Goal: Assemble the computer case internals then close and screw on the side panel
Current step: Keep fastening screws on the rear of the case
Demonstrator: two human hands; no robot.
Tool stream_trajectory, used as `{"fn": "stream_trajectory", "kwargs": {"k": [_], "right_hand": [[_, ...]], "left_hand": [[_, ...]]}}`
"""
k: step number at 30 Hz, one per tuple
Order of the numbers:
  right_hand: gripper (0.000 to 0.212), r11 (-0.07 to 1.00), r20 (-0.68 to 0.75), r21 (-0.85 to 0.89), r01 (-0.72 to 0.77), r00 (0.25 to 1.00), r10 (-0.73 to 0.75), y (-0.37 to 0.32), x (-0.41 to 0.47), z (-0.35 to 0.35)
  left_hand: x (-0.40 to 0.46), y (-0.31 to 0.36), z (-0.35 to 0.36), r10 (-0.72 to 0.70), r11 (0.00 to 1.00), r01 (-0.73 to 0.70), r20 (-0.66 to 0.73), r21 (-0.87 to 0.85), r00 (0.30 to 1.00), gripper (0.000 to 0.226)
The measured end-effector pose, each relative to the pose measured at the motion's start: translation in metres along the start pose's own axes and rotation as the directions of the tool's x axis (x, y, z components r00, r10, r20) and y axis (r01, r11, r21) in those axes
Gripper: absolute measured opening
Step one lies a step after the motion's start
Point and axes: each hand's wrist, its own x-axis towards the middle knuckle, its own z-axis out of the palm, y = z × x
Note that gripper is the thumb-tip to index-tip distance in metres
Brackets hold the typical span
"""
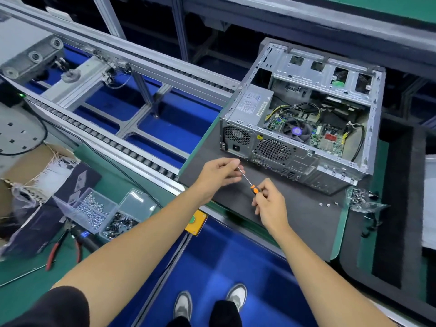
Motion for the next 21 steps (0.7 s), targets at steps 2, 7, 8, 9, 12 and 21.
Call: {"fn": "stream_trajectory", "kwargs": {"k": [2, 7, 8, 9, 12, 21], "right_hand": [[0.005, 0.999, -0.035, -0.049, 0.008, 0.999, -0.009, 0.002, 0.004, 0.008], [0.02, 0.993, -0.157, -0.12, 0.021, 0.987, -0.04, 0.01, 0.015, 0.021], [0.021, 0.992, -0.176, -0.121, 0.021, 0.983, -0.042, 0.012, 0.015, 0.023], [0.022, 0.993, -0.196, -0.116, 0.022, 0.98, -0.045, 0.013, 0.015, 0.024], [0.022, 0.994, -0.222, -0.106, 0.024, 0.974, -0.047, 0.017, 0.017, 0.026], [0.017, 1.0, -0.295, -0.027, 0.005, 0.955, -0.012, 0.022, 0.024, 0.028]], "left_hand": [[0.004, -0.004, -0.003, 0.028, 1.0, -0.028, -0.02, 0.007, 0.999, 0.021], [0.01, -0.013, -0.012, 0.076, 0.997, -0.075, 0.013, -0.014, 0.997, 0.026], [0.01, -0.011, -0.013, 0.073, 0.997, -0.073, 0.039, -0.018, 0.997, 0.033], [0.009, -0.011, -0.014, 0.061, 0.998, -0.059, 0.074, -0.028, 0.995, 0.042], [0.006, 0.001, -0.015, -0.006, 1.0, 0.008, 0.098, -0.022, 0.995, 0.059], [0.067, 0.178, 0.001, 0.527, -0.264, -0.729, 0.728, 0.631, 0.439, 0.065]]}}
